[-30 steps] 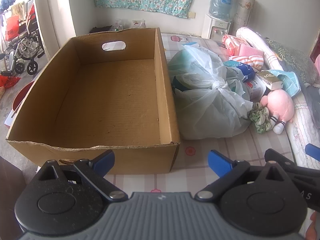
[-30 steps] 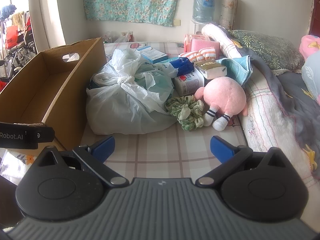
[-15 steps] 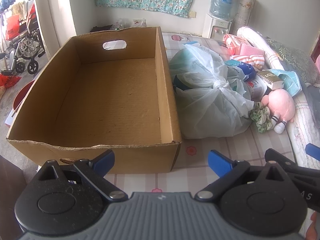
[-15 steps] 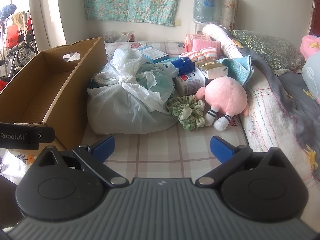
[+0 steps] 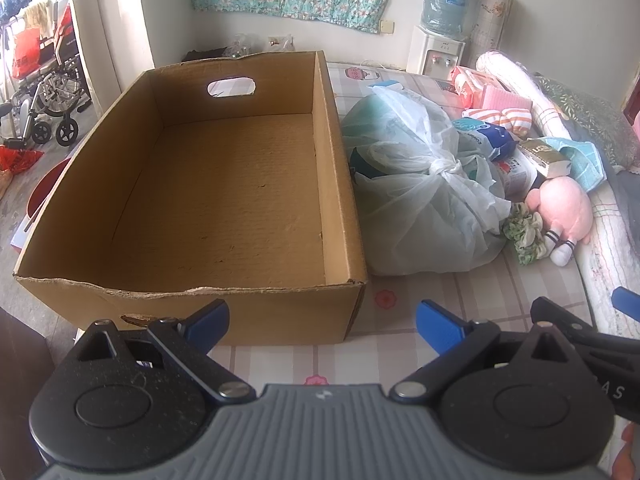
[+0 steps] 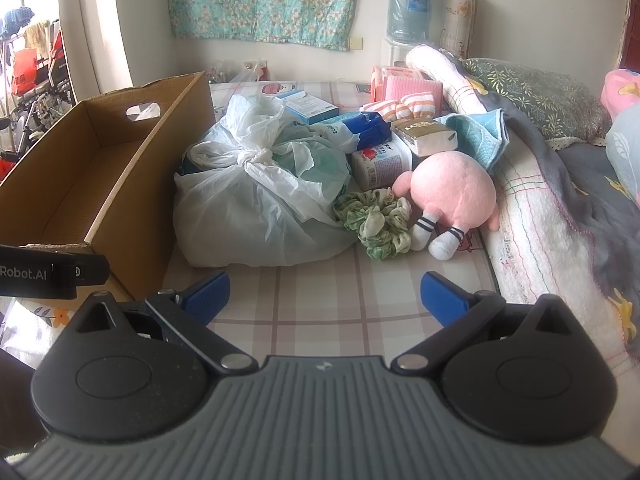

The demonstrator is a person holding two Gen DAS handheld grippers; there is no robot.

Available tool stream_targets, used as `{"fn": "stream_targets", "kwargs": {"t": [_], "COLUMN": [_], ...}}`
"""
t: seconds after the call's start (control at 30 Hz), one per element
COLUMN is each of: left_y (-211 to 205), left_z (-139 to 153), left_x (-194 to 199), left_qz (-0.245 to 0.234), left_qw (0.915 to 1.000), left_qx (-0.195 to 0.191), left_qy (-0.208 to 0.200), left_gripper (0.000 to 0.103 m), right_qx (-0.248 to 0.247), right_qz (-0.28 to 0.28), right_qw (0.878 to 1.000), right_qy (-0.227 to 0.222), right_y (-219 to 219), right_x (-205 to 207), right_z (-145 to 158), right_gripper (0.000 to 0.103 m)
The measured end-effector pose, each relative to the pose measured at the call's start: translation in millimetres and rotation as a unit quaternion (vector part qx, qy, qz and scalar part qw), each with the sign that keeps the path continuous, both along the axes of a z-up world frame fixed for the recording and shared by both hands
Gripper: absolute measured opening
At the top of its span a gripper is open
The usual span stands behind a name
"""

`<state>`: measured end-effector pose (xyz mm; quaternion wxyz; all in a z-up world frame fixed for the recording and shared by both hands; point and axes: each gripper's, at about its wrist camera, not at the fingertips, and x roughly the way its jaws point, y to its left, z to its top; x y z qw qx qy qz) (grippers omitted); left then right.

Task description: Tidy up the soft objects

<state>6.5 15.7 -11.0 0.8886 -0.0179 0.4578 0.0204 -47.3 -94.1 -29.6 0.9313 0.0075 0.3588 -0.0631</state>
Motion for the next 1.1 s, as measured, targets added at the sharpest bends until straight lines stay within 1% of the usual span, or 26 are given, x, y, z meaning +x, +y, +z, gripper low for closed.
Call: {"fn": "stream_targets", "kwargs": {"t": [0.2, 0.37, 0.5, 0.63, 0.7, 0.73, 0.8, 0.87, 0.97, 1.0, 1.03, 1.1], "left_y": [0, -5, -13, -20, -24, -26, -32, -40, -52, -57, -61, -65], "left_z": [0, 10, 33, 72, 93, 103, 116, 123, 120, 116, 110, 92], "left_x": [-1, -6, -4, 17, 39, 53, 87, 126, 185, 206, 228, 269], "left_qz": [0.0, -0.02, -0.058, -0.107, -0.127, -0.135, -0.142, -0.14, -0.137, -0.137, -0.133, -0.126], "left_qw": [1.0, 0.9995, 0.9967, 0.9899, 0.986, 0.985, 0.9852, 0.9866, 0.9877, 0.9878, 0.9886, 0.9909], "left_qx": [0.0, 0.004, 0.021, 0.045, 0.053, 0.052, 0.043, 0.037, 0.037, 0.041, 0.043, 0.036], "left_qy": [-0.001, -0.023, -0.052, -0.082, -0.094, -0.095, -0.085, -0.075, -0.066, -0.062, -0.054, -0.031], "left_gripper": [0.1, 0.1, 0.101, 0.101, 0.103, 0.103, 0.103, 0.103, 0.103, 0.103, 0.103, 0.103], "right_qx": [0.001, 0.008, 0.022, 0.029, 0.027, 0.022, 0.018, 0.016, 0.016, 0.022, 0.028, 0.048], "right_qz": [0.0, -0.004, -0.004, 0.017, 0.028, 0.033, 0.044, 0.055, 0.058, 0.057, 0.054, 0.059], "right_qw": [1.0, 1.0, 1.0, 0.999, 0.998, 0.997, 0.995, 0.993, 0.993, 0.994, 0.994, 0.995], "right_qy": [0.0, -0.007, -0.021, -0.043, -0.059, -0.07, -0.09, -0.103, -0.103, -0.096, -0.089, -0.068], "right_y": [0, -2, -12, -32, -44, -49, -64, -77, -97, -107, -114, -129], "right_x": [0, -4, -7, 1, 12, 20, 40, 66, 116, 142, 162, 209], "right_z": [-1, -2, 3, 27, 45, 55, 76, 95, 114, 120, 123, 125], "right_gripper": [0.102, 0.102, 0.102, 0.102, 0.102, 0.102, 0.102, 0.102, 0.102, 0.102, 0.102, 0.102]}}
